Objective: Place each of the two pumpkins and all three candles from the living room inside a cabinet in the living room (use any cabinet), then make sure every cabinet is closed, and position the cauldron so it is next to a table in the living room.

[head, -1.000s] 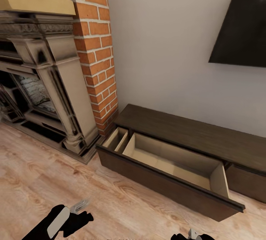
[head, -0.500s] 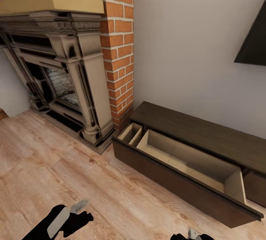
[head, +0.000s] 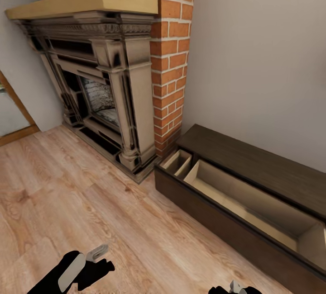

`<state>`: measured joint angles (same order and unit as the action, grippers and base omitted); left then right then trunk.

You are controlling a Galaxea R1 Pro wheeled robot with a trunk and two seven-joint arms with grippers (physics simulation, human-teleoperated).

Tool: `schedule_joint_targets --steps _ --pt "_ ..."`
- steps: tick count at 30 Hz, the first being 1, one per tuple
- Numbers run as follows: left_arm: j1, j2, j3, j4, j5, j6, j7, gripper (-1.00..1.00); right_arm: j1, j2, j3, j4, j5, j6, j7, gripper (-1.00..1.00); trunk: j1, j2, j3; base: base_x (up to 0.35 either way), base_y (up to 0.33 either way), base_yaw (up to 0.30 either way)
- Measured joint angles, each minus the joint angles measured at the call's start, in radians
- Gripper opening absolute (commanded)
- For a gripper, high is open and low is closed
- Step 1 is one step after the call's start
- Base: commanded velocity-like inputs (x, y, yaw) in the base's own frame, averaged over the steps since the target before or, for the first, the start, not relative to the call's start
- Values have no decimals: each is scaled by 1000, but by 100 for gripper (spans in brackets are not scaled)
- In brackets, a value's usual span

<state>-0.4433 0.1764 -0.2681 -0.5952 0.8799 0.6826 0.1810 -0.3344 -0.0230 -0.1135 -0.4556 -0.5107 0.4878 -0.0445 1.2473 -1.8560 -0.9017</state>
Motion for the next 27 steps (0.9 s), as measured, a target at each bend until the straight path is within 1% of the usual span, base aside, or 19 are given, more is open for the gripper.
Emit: schedule_joint_targets --steps 14,16,17,20,21,24,27 --pt "0 1 -3 0 -1 -9 0 100 0 0 1 0 1 -1 0 100 0 0 -10 17 0 274" --pt "0 1 -3 0 -1 -9 0 100 0 0 15 0 1 -2 0 100 0 0 -11 86 0 274" --pt "0 1 -3 0 -1 -9 0 100 0 0 33 0 0 -8 0 100 0 0 -12 71 0 274" --pt "0 2 -4 0 -1 -9 0 100 0 0 96 1 -1 -58 -1 100 0 0 -14 31 0 274" --pt "0 2 -5 0 -1 -9 0 100 0 0 110 1 -1 -69 -1 100 0 0 -15 12 0 274" --pt "0 2 -5 0 -1 -9 0 100 0 0 128 1 -1 -84 -1 100 0 0 -17 6 0 274" --pt "0 2 -5 0 -1 -9 0 100 0 0 134 1 -1 -89 -2 100 0 0 -19 2 0 274"
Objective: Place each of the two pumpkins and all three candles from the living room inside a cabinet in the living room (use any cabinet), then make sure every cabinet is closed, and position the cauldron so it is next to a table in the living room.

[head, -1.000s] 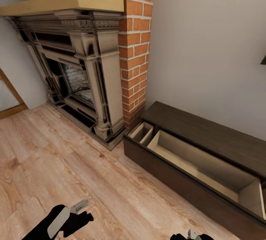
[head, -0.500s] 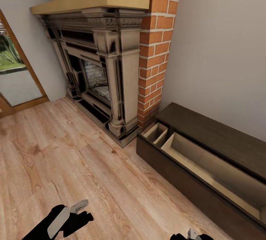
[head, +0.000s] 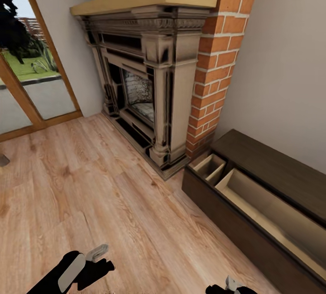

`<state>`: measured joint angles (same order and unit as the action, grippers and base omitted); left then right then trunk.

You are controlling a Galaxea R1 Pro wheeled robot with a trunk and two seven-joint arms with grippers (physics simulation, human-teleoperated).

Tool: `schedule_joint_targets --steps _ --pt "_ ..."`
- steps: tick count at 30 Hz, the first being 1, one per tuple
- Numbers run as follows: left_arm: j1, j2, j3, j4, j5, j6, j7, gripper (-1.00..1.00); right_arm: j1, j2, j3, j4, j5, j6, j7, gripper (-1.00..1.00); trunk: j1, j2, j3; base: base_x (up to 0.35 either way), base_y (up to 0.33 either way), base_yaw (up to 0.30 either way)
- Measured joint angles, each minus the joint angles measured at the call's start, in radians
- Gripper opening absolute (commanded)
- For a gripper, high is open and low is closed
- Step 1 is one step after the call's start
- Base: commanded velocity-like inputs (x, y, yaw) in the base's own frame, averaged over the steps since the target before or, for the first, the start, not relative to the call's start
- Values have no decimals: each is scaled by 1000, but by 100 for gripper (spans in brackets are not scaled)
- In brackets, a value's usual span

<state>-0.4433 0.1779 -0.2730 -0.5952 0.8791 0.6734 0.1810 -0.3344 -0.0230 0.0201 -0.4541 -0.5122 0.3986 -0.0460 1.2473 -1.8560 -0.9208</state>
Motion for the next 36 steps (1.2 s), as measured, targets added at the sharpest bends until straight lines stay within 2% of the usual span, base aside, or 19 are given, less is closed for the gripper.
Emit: schedule_joint_targets --steps 22,26,31,36 --pt "0 1 -2 0 -2 -21 4 100 0 0 4 0 1 -4 -6 100 0 0 -16 31 0 274" --pt "0 1 0 0 -3 -24 47 100 0 0 5 0 1 -5 -6 100 0 0 -18 0 0 274" --pt "0 1 0 0 -3 -61 107 100 0 0 6 0 1 -5 -6 100 0 0 -22 0 0 274" --pt "0 1 -1 0 -3 -87 125 100 0 0 6 0 1 -6 -6 100 0 0 -25 0 0 274"
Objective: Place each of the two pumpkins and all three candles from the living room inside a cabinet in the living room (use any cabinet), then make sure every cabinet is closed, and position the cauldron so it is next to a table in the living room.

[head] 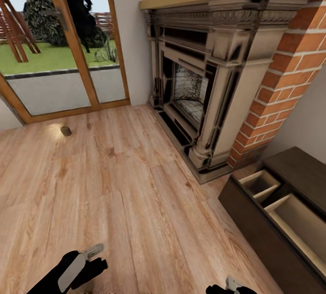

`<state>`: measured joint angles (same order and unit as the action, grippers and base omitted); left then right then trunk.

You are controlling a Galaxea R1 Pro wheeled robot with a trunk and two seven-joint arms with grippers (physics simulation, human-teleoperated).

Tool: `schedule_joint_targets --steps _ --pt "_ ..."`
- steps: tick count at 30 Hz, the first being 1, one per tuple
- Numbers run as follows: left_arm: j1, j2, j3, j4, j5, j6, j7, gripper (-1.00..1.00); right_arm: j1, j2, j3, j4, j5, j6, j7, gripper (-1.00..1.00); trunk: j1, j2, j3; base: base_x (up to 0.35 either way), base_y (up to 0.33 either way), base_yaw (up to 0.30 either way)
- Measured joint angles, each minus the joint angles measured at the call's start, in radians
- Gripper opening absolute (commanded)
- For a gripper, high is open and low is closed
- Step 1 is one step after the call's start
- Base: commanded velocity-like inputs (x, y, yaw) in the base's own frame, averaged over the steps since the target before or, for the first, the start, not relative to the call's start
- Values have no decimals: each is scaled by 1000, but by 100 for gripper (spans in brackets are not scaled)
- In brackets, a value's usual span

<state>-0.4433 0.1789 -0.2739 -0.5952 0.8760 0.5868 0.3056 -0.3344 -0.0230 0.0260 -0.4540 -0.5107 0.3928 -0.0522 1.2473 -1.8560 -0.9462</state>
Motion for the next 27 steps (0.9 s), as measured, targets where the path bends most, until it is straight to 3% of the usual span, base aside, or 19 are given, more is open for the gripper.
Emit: schedule_joint_targets --steps 9,16,27 --pt "0 0 -1 0 -4 -30 3 100 0 0 0 0 0 0 0 100 0 0 -6 0 0 274" --pt "0 -2 7 1 -103 -53 3 100 0 0 0 0 0 0 0 100 0 0 -11 0 0 274" --pt "0 -2 8 2 -124 -60 3 100 0 0 1 0 0 -2 0 100 0 0 -20 0 0 269"
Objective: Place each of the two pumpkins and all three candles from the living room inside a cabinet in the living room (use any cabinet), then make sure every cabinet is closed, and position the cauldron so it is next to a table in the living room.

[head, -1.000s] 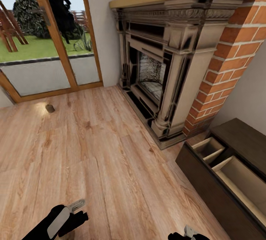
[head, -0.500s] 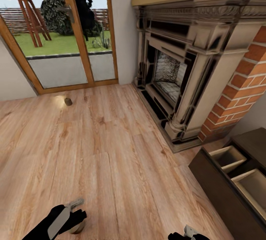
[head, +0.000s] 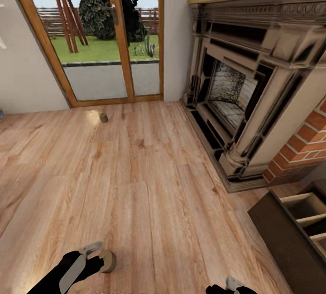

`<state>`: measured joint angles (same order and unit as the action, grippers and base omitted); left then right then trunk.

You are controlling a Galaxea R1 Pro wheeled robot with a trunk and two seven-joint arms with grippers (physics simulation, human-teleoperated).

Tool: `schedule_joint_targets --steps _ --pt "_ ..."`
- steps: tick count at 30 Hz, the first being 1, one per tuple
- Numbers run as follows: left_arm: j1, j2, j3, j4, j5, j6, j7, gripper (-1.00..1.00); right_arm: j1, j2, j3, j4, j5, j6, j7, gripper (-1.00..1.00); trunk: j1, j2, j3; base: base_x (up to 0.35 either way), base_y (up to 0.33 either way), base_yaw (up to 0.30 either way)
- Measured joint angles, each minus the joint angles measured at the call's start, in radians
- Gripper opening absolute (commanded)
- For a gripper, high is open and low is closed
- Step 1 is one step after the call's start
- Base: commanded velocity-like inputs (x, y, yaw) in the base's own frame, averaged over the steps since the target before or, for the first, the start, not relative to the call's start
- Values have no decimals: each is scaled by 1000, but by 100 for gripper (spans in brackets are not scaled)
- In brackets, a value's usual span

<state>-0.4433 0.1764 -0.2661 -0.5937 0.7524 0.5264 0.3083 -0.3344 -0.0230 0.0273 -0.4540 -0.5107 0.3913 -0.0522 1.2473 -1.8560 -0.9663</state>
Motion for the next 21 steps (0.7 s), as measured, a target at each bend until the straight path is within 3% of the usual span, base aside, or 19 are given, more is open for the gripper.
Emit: schedule_joint_targets --steps 13,18,21 --pt "0 0 -1 44 -6 -51 0 100 0 -1 1 0 0 -9 0 100 0 0 -12 0 0 217" --pt "0 -5 -1 49 -7 -67 0 100 0 -3 5 5 1 -102 3 100 0 0 -13 0 0 26" --pt "0 -10 -2 52 -11 -71 0 100 0 -4 27 8 1 -122 2 100 0 0 -13 0 0 3"
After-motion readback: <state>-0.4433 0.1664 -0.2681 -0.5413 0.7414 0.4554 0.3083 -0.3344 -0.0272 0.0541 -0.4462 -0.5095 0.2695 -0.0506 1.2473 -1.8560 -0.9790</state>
